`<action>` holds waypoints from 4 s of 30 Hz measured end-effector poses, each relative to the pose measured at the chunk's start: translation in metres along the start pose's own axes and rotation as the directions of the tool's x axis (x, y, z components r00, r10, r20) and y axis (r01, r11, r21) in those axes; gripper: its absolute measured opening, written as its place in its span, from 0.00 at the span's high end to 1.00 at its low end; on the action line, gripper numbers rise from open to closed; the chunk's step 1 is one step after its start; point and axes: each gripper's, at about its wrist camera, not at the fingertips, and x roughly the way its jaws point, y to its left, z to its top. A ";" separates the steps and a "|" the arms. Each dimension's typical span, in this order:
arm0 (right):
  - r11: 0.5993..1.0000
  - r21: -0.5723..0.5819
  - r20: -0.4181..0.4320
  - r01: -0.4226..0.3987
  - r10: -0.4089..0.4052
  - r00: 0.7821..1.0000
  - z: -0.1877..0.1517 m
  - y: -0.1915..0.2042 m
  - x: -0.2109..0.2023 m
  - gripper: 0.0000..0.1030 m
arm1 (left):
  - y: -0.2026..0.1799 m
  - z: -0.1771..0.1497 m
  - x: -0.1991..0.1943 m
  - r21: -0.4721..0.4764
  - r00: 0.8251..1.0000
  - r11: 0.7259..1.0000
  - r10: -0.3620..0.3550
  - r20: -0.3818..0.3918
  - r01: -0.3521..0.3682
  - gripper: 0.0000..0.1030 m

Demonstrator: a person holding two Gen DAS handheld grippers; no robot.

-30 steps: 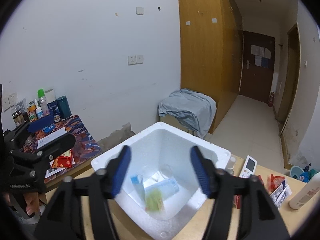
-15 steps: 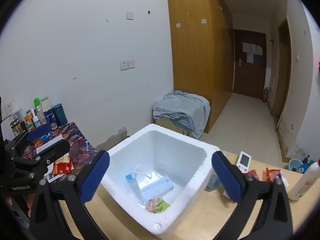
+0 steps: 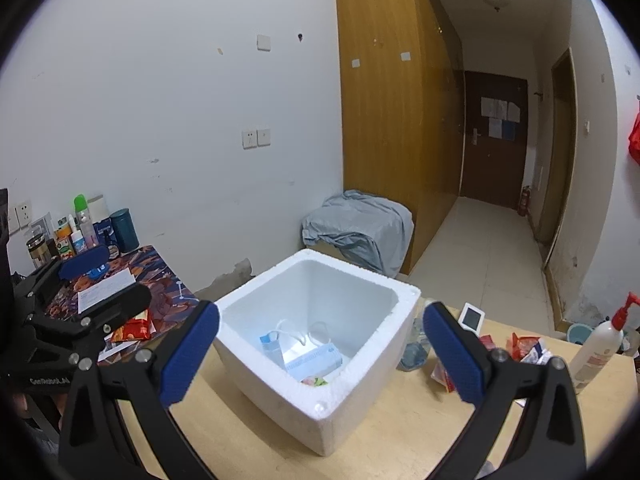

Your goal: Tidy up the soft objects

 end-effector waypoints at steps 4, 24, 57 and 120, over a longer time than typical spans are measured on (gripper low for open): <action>1.000 0.017 0.016 0.009 -0.009 1.000 -0.002 0.000 -0.016 0.00 | -0.005 0.000 -0.014 -0.001 1.000 1.000 -0.004 0.013 0.004 0.02; 0.998 0.046 0.106 0.052 -0.056 0.993 -0.028 0.002 -0.112 0.00 | -0.040 -0.011 -0.084 0.028 0.995 0.997 -0.075 0.070 0.073 0.01; 0.980 0.101 0.243 0.172 -0.192 0.951 -0.114 0.001 -0.168 0.00 | -0.086 -0.084 -0.115 -0.001 0.974 0.987 -0.160 0.161 0.163 0.01; 0.822 0.332 0.054 0.464 -0.507 0.860 -0.227 -0.073 -0.222 0.00 | -0.196 -0.140 -0.083 0.108 0.879 0.874 -0.477 0.004 0.474 0.01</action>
